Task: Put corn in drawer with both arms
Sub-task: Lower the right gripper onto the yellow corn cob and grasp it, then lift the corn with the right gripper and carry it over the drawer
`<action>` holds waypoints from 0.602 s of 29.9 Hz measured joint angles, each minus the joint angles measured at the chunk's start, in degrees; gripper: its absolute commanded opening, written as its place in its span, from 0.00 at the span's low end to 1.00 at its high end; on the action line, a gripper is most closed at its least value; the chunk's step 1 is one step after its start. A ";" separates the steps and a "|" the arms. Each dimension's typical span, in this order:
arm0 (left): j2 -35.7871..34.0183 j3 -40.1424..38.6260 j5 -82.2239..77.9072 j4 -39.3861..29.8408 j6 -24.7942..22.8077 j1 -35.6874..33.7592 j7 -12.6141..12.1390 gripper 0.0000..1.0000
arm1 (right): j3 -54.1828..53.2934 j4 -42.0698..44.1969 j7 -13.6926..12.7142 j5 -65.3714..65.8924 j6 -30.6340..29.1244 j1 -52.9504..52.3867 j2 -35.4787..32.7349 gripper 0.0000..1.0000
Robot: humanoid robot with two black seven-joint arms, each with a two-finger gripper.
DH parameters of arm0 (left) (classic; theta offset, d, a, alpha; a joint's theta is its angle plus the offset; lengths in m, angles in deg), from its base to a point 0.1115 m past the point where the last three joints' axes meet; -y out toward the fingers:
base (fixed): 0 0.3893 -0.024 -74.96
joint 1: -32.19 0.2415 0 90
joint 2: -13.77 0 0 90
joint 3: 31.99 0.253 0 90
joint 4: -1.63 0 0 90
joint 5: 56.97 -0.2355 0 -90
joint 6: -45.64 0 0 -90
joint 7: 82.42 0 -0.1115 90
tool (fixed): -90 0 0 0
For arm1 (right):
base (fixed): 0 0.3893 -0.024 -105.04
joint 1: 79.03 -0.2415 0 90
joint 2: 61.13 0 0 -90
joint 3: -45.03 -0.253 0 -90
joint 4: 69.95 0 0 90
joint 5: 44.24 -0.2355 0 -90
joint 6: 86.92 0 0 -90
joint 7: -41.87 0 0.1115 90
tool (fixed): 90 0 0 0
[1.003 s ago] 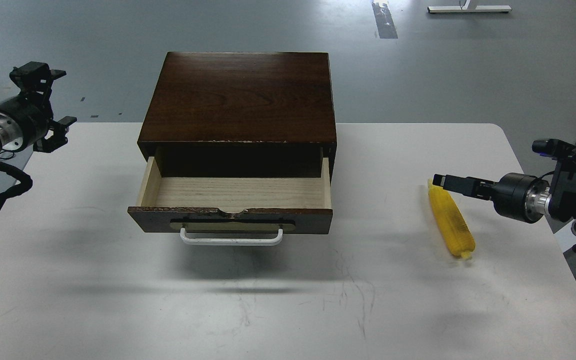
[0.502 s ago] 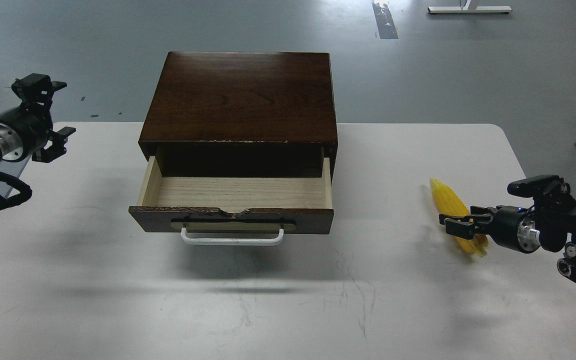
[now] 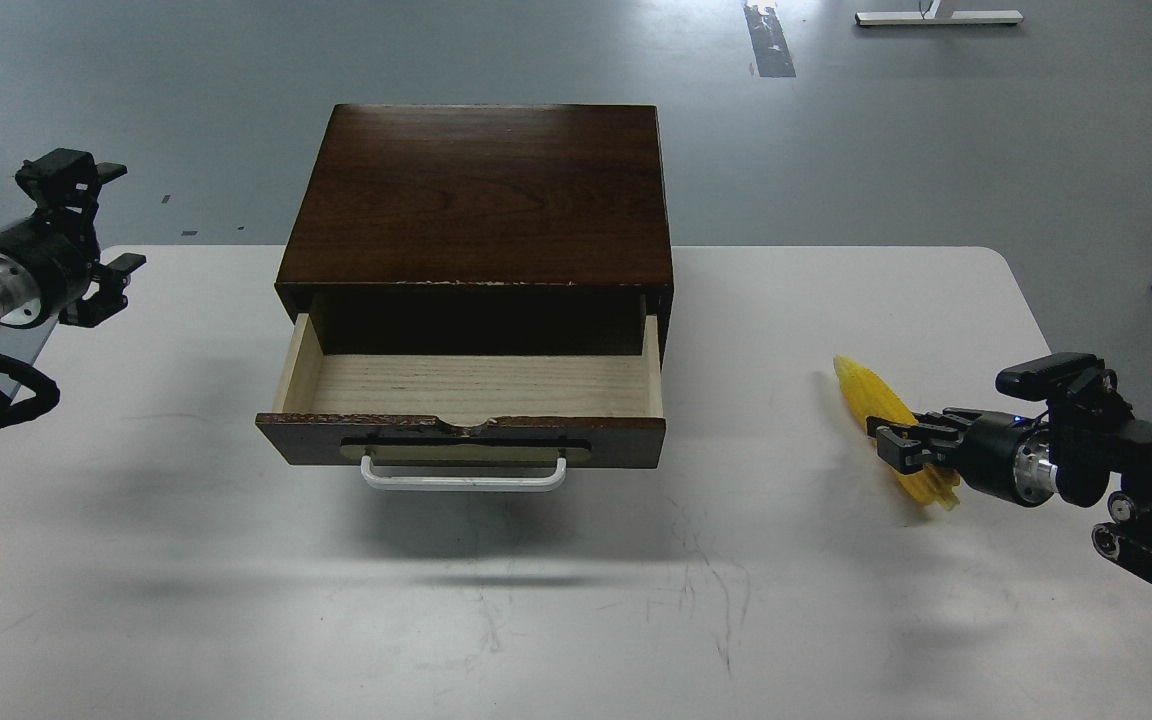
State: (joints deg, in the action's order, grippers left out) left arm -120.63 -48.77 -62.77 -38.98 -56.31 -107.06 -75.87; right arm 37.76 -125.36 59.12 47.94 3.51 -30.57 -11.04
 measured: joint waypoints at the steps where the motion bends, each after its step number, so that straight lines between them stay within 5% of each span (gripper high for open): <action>1: -0.02 0.00 0.00 0.01 0.02 0.02 0.13 0.99 | -0.06 -0.14 0.19 -0.04 0.36 -0.43 0.00 0.21; 9: -0.17 -0.36 0.08 0.02 -0.20 -0.08 0.25 0.99 | -0.02 -3.96 3.93 0.02 8.64 -14.46 -0.69 0.21; 18: -0.25 -0.66 0.09 -0.04 -0.48 -0.55 -0.12 0.99 | 4.39 -10.27 7.78 5.01 9.78 -33.41 2.91 0.21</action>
State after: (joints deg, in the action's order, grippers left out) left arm -120.89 -49.43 -62.68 -39.02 -56.79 -107.61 -75.99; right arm 42.15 -135.63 66.90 52.94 13.29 -63.98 -8.13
